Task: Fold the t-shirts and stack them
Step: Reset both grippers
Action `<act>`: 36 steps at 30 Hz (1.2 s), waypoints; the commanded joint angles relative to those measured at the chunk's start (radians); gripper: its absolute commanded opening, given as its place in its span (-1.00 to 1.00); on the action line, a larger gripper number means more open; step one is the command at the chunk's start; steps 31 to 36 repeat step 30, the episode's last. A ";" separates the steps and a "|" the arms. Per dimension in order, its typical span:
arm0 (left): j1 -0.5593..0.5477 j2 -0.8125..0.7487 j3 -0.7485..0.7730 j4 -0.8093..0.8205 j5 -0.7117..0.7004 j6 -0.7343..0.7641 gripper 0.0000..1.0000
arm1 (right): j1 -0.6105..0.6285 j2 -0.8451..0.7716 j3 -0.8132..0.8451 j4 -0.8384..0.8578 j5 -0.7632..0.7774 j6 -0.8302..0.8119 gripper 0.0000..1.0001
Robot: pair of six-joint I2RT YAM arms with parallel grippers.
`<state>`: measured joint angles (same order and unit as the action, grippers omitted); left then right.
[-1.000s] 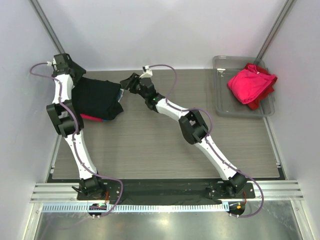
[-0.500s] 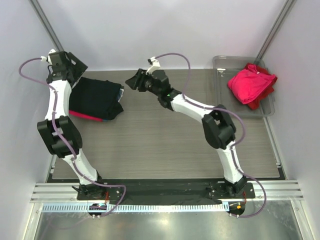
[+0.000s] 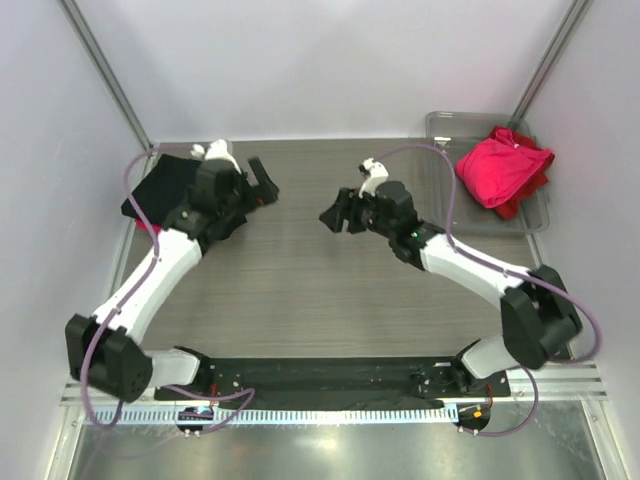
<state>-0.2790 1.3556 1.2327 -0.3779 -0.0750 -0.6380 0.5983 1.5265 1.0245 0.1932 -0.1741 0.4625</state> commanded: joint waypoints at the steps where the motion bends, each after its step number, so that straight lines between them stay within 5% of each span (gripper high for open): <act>1: -0.116 -0.137 -0.174 0.086 -0.173 0.037 0.99 | 0.009 -0.171 -0.131 -0.017 0.088 -0.074 0.38; 4: -0.192 -0.193 -0.352 0.226 -0.177 0.024 0.99 | 0.009 -0.288 -0.295 0.015 0.226 -0.096 0.72; 13: -0.296 -0.052 -0.486 0.407 -0.146 0.034 0.99 | 0.008 -0.388 -0.581 0.215 0.439 -0.123 0.75; 18: -0.313 -0.055 -0.594 0.554 -0.241 0.046 0.99 | 0.008 -0.371 -0.649 0.293 0.504 -0.113 0.75; 36: -0.315 -0.093 -0.565 0.485 -0.229 0.058 0.99 | 0.009 -0.411 -0.649 0.275 0.493 -0.111 0.73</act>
